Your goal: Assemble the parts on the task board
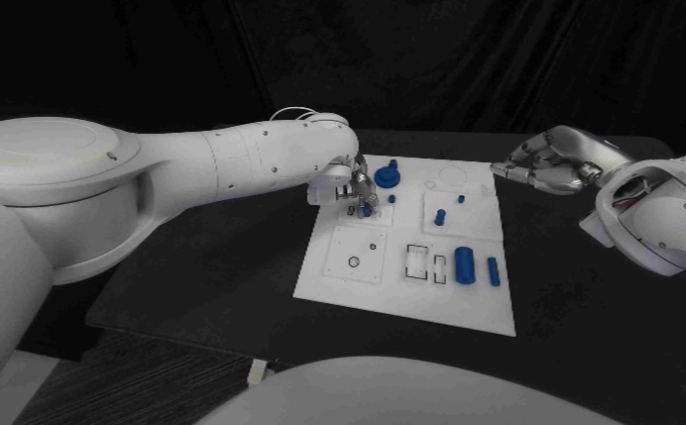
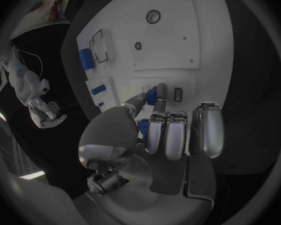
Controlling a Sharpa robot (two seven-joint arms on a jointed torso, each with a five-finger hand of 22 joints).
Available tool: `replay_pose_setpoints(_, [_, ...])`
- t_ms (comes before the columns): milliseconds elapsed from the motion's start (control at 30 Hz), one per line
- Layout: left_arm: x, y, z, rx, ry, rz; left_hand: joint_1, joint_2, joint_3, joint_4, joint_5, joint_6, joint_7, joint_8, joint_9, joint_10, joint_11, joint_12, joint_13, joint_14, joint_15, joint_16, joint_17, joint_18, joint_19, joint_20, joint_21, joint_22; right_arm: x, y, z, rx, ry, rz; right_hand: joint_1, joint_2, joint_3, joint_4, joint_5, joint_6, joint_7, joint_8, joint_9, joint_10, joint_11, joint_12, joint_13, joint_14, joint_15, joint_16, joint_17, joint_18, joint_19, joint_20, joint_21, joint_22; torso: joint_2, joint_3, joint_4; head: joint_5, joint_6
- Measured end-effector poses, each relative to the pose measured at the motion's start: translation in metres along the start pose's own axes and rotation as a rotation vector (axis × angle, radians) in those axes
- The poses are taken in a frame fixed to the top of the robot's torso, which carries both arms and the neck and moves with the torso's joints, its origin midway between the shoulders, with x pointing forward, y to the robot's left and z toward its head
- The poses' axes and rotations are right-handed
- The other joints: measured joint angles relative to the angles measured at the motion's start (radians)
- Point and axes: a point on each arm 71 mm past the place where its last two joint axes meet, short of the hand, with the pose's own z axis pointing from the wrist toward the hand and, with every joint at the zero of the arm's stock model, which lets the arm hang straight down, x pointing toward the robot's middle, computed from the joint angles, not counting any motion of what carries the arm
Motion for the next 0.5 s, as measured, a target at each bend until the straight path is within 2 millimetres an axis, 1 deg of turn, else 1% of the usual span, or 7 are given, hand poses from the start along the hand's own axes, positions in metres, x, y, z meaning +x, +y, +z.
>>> replay_pose_setpoints(67, [0.0000,0.0003,0.0000,-0.001,0.001,0.002,0.000,0.000,0.000,0.000,-0.001,0.000,0.000,0.000,0.003,0.000,0.000,0.000,0.000,0.000,0.000,0.000,0.000,0.000,0.000,0.000,0.000,0.000,0.0001,0.0000,0.0000,0.000,0.001,0.000,0.000,0.000,0.000,0.000,0.000,0.000,0.000,0.000,0.000,0.000,0.000,0.000,0.000,0.000,0.000,0.000,0.000,0.000,0.000,0.000,0.000,0.000,0.000,0.0000,0.0000,0.000,0.000])
replay_pose_setpoints(200, [0.0001,0.0005,0.0000,-0.003,-0.001,0.012,0.000,0.000,0.000,0.000,-0.034,0.000,0.000,0.000,0.008,0.000,0.000,0.000,0.000,0.000,0.000,0.000,0.000,0.000,-0.003,0.003,0.000,0.000,0.0002,0.0000,0.0000,0.001,0.002,0.000,0.000,0.000,0.000,0.000,0.000,0.000,0.000,0.000,0.000,0.000,0.000,0.000,0.000,0.000,0.000,0.000,0.000,0.000,0.000,0.000,0.000,0.000,0.000,0.0000,-0.0001,0.001,0.000])
replay_pose_setpoints(267, [0.0002,0.0008,0.0002,-0.005,-0.002,0.017,0.000,0.000,0.000,0.000,-0.035,0.000,0.000,0.000,0.012,0.000,0.000,0.000,0.000,0.000,0.000,0.000,0.000,0.000,-0.003,0.003,0.000,0.000,0.0002,-0.0001,0.0000,0.001,0.002,0.000,0.000,0.000,0.000,0.000,0.000,0.000,0.000,0.000,0.000,0.000,0.000,0.000,0.000,0.000,0.000,0.000,0.000,0.000,0.000,0.000,0.000,0.000,0.000,0.0000,0.0000,0.001,0.000])
replay_pose_setpoints(333, [0.0005,0.0011,0.0004,-0.007,-0.003,0.024,-0.013,-0.013,0.000,0.000,-0.046,0.000,0.000,0.000,0.020,0.000,0.000,0.000,0.000,0.000,0.000,0.000,0.000,0.000,-0.003,0.003,0.000,0.000,0.0004,-0.0001,0.0000,0.001,0.003,0.000,0.000,0.000,0.000,0.000,0.000,0.000,0.000,0.000,0.000,0.000,0.000,0.000,0.000,0.000,0.000,0.000,0.000,0.000,0.000,0.000,0.000,0.000,0.000,0.0000,0.0000,0.001,0.000])
replay_pose_setpoints(400, [0.0008,0.0013,0.0007,-0.009,-0.004,0.029,-0.013,-0.013,0.000,0.000,-0.049,0.000,0.000,0.000,0.023,0.000,0.000,0.000,0.000,0.000,0.000,0.000,0.000,0.000,-0.003,0.003,0.000,0.000,0.0006,-0.0001,-0.0001,0.001,0.004,0.000,0.000,0.000,0.000,0.000,0.000,0.000,0.000,0.000,0.000,0.000,0.000,0.000,0.000,0.000,0.000,0.000,0.000,0.000,0.000,0.000,0.000,0.000,0.000,-0.0001,0.0000,0.001,0.000])
replay_pose_setpoints(467, [0.0008,0.0014,0.0009,-0.010,-0.005,0.034,-0.013,-0.013,0.001,0.002,-0.078,0.000,0.000,0.000,0.025,0.000,0.000,0.000,0.000,0.000,0.000,0.000,0.000,0.000,-0.003,0.003,0.000,0.000,0.0008,-0.0002,-0.0001,0.002,0.005,0.000,0.000,0.000,0.000,0.000,0.000,0.000,0.000,0.000,0.000,0.000,0.000,0.000,0.000,0.000,0.000,0.000,0.000,0.000,0.000,0.000,0.000,0.000,0.000,-0.0001,0.0000,0.001,0.000])
replay_pose_setpoints(500, [0.0009,0.0014,0.0010,-0.011,-0.006,0.036,-0.013,-0.013,0.008,0.009,-0.080,0.000,0.000,0.000,0.028,0.000,0.000,0.000,0.000,0.000,0.000,0.000,0.000,0.000,-0.003,0.003,0.000,0.000,0.0009,-0.0002,-0.0001,0.002,0.006,0.000,0.000,0.000,0.000,0.000,0.000,0.000,0.000,0.000,0.000,0.000,0.000,0.000,0.000,0.000,0.000,0.000,0.000,0.000,0.000,0.000,0.000,0.000,0.000,-0.0002,0.0000,0.002,0.000])
